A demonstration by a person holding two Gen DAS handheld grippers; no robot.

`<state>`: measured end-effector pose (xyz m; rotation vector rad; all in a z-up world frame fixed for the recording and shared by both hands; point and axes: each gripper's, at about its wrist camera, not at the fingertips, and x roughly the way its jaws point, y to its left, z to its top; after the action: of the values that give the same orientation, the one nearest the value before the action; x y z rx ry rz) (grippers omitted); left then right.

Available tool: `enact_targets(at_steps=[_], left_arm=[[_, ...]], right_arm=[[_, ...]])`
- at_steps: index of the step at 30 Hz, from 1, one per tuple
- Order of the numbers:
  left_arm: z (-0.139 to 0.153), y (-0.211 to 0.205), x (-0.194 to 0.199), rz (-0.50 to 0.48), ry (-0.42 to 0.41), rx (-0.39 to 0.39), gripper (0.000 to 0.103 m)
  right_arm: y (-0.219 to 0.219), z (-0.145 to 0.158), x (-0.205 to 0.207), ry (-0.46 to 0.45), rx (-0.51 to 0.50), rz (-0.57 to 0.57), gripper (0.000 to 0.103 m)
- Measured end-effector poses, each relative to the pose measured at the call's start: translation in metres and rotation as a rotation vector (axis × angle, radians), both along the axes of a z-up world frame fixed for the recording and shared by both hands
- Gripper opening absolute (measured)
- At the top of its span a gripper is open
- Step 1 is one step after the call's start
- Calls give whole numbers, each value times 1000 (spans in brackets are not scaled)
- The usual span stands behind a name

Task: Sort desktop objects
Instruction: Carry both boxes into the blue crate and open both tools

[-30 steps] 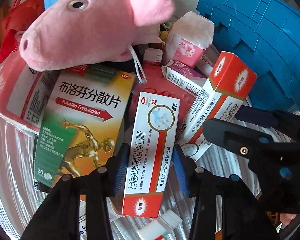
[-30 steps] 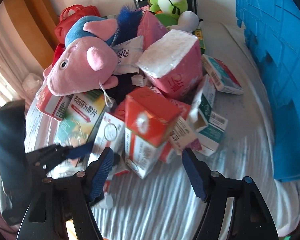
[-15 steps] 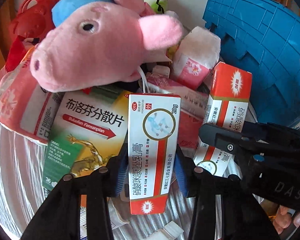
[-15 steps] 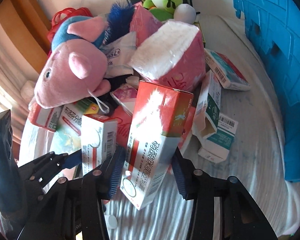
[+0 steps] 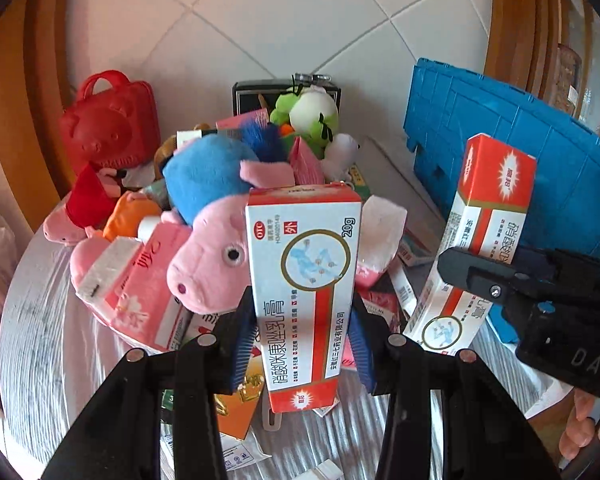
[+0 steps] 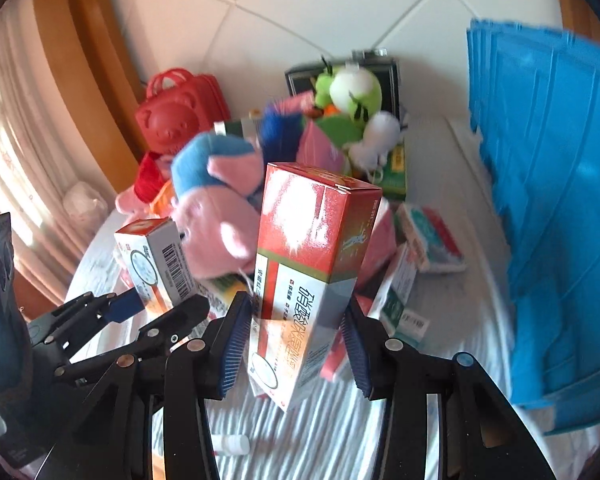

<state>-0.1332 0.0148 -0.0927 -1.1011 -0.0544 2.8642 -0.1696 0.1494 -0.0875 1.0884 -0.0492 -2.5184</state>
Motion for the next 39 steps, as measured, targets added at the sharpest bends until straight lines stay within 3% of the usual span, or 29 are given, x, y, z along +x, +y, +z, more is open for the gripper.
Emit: enact_targets(at_steps=[12, 22, 26, 30, 34, 39], left_arm=[[94, 45, 13, -14, 218, -51, 42], [183, 149, 7, -105, 417, -26, 42], [204, 210, 2, -163, 450, -18, 42], [208, 268, -9, -225, 419, 5, 42], [196, 318, -16, -266, 379, -22, 42], [160, 365, -25, -305, 247, -69, 42]], right_arm=[[52, 111, 35, 317, -4, -47, 44], [165, 189, 46, 518, 16, -250, 44], [219, 194, 42, 531, 68, -354, 44], [276, 185, 39, 490, 99, -439, 44], [320, 169, 42, 434, 128, -484, 44], [357, 146, 39, 348, 175, -488, 44]])
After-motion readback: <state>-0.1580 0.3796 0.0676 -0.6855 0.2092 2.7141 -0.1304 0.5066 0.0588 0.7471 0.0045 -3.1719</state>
